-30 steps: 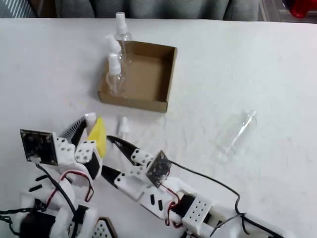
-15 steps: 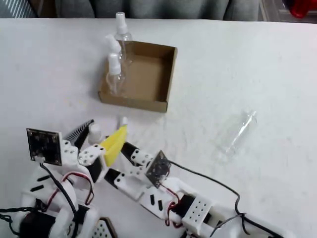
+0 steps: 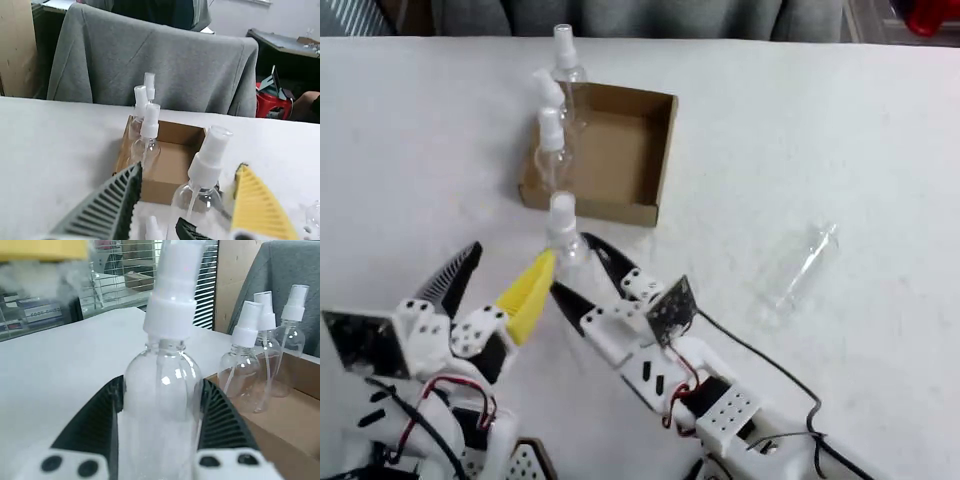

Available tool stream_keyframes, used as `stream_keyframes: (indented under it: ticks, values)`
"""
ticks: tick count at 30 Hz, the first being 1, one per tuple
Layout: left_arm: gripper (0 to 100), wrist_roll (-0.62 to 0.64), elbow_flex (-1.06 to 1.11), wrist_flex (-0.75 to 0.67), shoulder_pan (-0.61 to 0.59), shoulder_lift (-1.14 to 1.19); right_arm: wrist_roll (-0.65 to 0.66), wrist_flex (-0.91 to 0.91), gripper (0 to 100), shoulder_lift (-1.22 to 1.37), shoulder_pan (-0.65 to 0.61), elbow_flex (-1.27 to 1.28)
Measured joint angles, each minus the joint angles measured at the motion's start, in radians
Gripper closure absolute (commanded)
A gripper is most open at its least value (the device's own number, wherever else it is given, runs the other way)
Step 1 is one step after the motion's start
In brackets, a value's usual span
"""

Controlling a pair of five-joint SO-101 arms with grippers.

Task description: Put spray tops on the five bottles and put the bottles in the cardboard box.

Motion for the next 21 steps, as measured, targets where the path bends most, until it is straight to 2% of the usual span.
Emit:
stream_keyframes:
  ticks: [8, 14, 17, 21]
  values:
    - [72, 0.0, -0.031, -0.014, -0.002, -0.002, 0.0, 0.0, 98.2, 0.0, 0.034, -0.002]
    - [73, 0.014, 0.267, -0.227, -0.002, -0.002, 0.0, 0.0, 98.2, 0.0, 0.103, -0.005]
    - [79, 0.072, 0.391, -0.282, -0.002, 0.017, 0.0, 0.0, 98.2, 0.0, 0.106, -0.008]
    - [93, 0.104, 0.445, -0.331, -0.002, 0.014, 0.0, 0.0, 98.2, 0.0, 0.106, -0.008]
